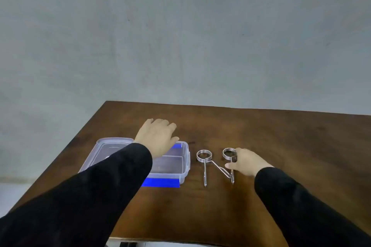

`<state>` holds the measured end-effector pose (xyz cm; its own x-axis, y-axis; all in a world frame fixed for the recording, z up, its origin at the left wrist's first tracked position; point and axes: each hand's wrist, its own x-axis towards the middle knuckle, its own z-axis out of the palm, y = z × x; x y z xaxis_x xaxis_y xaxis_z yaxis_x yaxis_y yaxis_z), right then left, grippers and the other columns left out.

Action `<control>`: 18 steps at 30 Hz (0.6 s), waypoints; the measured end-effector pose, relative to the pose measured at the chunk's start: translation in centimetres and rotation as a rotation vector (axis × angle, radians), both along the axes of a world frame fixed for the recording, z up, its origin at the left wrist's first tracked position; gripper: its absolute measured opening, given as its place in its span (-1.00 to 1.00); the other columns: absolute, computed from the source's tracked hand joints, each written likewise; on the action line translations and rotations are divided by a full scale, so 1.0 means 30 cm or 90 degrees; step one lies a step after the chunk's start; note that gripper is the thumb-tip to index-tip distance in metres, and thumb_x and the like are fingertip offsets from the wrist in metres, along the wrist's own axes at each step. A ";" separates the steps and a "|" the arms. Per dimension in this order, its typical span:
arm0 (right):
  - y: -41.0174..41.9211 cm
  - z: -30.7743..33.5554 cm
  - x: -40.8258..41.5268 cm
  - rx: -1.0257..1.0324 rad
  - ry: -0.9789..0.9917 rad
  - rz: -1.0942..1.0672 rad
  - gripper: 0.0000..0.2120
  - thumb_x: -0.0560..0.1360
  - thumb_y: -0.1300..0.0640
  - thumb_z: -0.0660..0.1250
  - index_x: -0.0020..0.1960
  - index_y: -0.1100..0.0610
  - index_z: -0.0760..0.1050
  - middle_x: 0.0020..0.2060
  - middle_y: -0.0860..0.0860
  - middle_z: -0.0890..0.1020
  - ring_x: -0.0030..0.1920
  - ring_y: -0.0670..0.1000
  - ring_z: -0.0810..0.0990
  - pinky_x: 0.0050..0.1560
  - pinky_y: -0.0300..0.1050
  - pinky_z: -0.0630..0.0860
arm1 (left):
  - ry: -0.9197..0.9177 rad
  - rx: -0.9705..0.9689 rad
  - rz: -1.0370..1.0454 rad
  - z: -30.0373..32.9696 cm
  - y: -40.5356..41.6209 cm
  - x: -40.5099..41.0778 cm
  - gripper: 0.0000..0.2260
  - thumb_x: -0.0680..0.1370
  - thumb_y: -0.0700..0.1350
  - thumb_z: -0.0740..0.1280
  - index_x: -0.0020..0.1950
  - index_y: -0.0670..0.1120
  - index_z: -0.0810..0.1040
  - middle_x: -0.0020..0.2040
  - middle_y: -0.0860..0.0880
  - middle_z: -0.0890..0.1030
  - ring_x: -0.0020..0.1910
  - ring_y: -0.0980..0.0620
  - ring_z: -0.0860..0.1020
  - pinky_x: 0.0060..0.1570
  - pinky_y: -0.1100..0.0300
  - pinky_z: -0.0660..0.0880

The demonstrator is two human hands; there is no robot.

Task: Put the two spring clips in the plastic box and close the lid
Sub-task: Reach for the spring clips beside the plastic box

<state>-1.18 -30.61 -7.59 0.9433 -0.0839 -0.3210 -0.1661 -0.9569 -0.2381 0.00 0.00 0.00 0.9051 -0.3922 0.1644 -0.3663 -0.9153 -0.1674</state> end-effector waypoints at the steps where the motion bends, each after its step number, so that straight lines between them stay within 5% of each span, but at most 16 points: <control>1: 0.000 -0.018 0.002 -0.001 0.002 -0.013 -0.31 0.51 -0.19 0.39 0.49 0.18 0.35 0.32 0.12 0.55 0.26 0.10 0.55 0.22 -0.05 0.51 | 0.004 -0.011 0.010 -0.011 0.014 0.000 -0.65 0.60 0.14 0.17 0.22 -0.04 0.53 0.10 -0.03 0.63 0.13 -0.07 0.54 0.23 -0.05 0.39; 7: 0.020 -0.089 0.039 -0.009 -0.076 -0.111 -0.45 0.50 -0.06 0.46 0.38 0.18 0.45 0.23 0.13 0.60 0.20 0.12 0.60 0.16 -0.03 0.55 | -0.016 -0.082 0.075 -0.069 0.170 0.036 -0.64 0.60 0.12 0.22 0.30 -0.04 0.53 0.23 -0.05 0.61 0.26 -0.07 0.50 0.29 -0.06 0.36; 12: 0.014 -0.121 0.062 0.014 -0.155 -0.147 -0.76 0.48 -0.01 0.46 0.05 0.10 0.56 -0.12 0.02 0.65 -0.11 0.08 0.63 -0.06 0.05 0.62 | -0.030 -0.112 0.145 -0.138 0.350 0.062 -0.64 0.61 0.10 0.23 0.34 -0.04 0.51 0.31 -0.07 0.58 0.33 -0.10 0.48 0.32 -0.09 0.36; 18: 0.086 0.009 0.091 0.149 -0.279 -0.117 -0.86 0.51 0.07 0.43 0.07 0.02 0.61 -0.12 -0.03 0.65 -0.05 0.05 0.64 -0.07 -0.02 0.59 | 0.043 -0.143 0.230 -0.267 0.536 0.051 -0.63 0.62 0.10 0.19 0.38 0.00 0.47 0.35 -0.06 0.55 0.32 -0.09 0.49 0.28 -0.05 0.42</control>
<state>1.56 -28.02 -7.32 0.9698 -0.2335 0.0701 -0.1629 -0.8346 -0.5263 1.52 16.07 -8.01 0.9894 -0.0100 0.1448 -0.0194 -0.9978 0.0634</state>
